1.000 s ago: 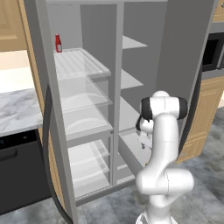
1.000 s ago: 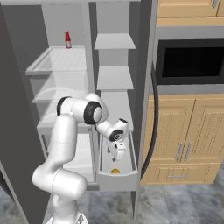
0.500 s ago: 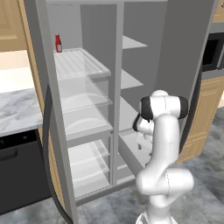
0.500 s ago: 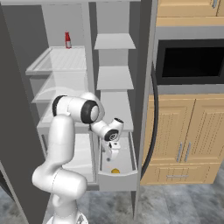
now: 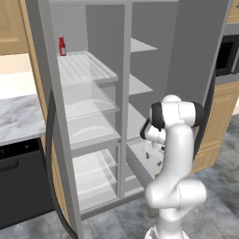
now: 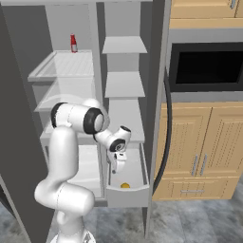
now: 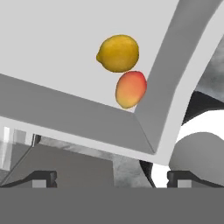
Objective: Take the lemon and mango from the fridge shelf and place them in the freezer drawer to begin freezing them.
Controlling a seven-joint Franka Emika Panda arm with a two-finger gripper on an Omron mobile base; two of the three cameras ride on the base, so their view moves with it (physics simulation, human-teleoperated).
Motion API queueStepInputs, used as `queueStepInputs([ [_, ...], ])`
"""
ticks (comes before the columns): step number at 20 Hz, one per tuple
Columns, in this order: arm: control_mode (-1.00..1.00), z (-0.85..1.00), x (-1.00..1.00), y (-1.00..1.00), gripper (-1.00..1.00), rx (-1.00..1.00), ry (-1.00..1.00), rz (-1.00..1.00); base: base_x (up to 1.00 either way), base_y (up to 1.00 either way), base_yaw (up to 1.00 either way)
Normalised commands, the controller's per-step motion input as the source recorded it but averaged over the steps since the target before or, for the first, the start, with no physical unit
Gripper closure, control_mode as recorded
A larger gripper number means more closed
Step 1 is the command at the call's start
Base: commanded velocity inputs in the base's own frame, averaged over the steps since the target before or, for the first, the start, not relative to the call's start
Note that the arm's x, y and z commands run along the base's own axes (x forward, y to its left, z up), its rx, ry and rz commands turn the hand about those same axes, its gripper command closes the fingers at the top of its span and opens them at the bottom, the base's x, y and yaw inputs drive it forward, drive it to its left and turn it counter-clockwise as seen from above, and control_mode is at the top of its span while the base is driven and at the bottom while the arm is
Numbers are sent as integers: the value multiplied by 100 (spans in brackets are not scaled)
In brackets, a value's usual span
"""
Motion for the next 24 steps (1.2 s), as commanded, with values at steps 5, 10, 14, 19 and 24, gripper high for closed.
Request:
queueStepInputs([
  [5, -100, 35, -1, 1, -100, 0, -4, -6, 0, 0, 0],
  [10, -100, 36, 0, 0, -100, 0, -4, -6, 0, 0, 0],
  [14, -100, 42, 0, 0, -100, 0, -4, -6, 0, 0, 0],
  [19, -100, 44, -2, 0, -100, 0, -4, -6, 0, 0, 0],
  [24, -100, 44, -3, 0, -100, 0, -4, -5, 0, 0, 0],
])
